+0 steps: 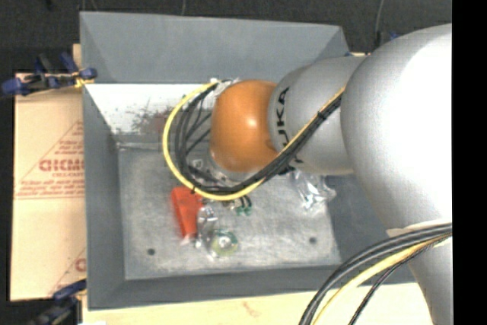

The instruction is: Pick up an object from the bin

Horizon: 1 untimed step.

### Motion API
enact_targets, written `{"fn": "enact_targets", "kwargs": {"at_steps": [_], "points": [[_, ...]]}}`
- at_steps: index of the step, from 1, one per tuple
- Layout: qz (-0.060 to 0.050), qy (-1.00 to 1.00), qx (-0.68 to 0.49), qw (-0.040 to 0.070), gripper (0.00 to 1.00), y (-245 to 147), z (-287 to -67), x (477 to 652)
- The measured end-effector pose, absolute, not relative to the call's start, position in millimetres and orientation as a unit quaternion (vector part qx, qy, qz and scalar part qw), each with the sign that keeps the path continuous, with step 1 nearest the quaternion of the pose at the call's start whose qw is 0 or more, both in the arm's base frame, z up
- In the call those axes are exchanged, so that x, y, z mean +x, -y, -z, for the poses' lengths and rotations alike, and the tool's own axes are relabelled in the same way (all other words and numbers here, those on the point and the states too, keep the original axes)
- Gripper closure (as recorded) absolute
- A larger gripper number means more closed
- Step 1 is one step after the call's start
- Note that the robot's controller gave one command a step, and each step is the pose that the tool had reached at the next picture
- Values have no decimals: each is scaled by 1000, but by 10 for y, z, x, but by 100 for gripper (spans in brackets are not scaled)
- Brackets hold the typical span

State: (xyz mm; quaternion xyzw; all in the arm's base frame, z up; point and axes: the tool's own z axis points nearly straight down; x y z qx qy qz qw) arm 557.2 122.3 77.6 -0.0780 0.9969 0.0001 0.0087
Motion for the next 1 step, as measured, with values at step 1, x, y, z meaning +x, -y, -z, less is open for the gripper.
{"fn": "enact_targets", "kwargs": {"at_steps": [1], "points": [[-1,-997,-76,8,0,-1224,-775,5568]]}}
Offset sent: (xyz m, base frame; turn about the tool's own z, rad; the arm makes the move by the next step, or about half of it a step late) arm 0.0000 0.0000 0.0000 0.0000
